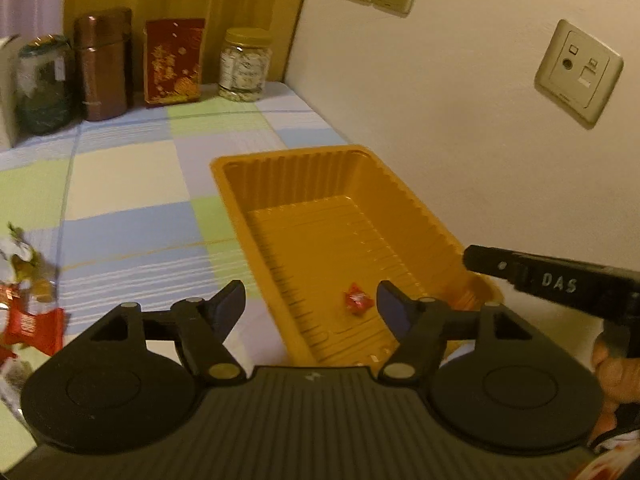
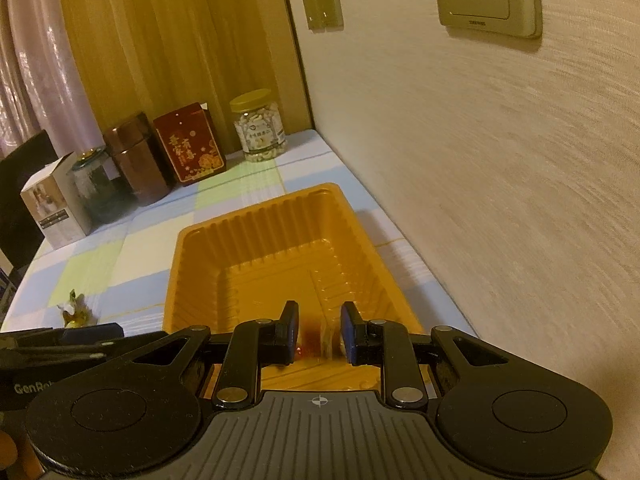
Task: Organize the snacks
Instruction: 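Carry both red candies to the orange tray and open both grippers, then withdraw both grippers from the tray back over the snacks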
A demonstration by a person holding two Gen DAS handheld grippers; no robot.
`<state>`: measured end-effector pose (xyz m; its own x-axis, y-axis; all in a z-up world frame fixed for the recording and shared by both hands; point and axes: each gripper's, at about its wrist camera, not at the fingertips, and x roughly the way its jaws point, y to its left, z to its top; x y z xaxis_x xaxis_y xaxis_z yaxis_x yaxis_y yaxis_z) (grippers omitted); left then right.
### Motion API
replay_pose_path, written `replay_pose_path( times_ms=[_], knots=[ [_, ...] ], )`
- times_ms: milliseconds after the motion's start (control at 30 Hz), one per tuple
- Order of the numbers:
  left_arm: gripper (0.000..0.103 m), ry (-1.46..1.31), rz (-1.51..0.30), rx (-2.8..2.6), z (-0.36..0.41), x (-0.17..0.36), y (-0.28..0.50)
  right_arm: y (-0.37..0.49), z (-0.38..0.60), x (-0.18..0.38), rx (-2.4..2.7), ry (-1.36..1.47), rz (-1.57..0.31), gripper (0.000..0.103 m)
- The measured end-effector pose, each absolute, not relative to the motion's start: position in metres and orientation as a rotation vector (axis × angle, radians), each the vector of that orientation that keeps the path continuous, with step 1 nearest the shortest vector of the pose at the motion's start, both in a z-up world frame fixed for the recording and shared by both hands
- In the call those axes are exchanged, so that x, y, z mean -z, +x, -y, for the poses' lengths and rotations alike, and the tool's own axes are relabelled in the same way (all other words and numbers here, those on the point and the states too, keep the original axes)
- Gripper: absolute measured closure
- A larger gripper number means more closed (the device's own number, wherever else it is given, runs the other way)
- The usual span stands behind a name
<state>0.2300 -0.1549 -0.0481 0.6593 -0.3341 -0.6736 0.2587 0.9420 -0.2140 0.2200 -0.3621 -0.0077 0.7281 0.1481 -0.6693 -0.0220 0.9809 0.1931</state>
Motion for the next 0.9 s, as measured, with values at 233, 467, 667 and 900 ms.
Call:
replay_pose_path(
  times_ms=[233, 467, 667, 900],
  knots=[
    [0.034, -0.046, -0.751, 0.281, 0.148, 0.050, 0.223, 0.224, 0.361, 0.008, -0.118, 0.201, -0.742, 0.080],
    [0.026, -0.059, -0.747, 0.257, 0.141, 0.048, 0.211, 0.217, 0.363, 0.001, -0.105, 0.222, -0.717, 0.080],
    [0.025, -0.065, -0.736, 0.238, 0.132, 0.042, 0.191, 0.201, 0.358, -0.004, -0.093, 0.225, -0.723, 0.078],
    [0.018, -0.086, -0.735, 0.212, 0.111, 0.033, 0.161, 0.171, 0.344, -0.013, -0.094, 0.205, -0.723, 0.039]
  ],
)
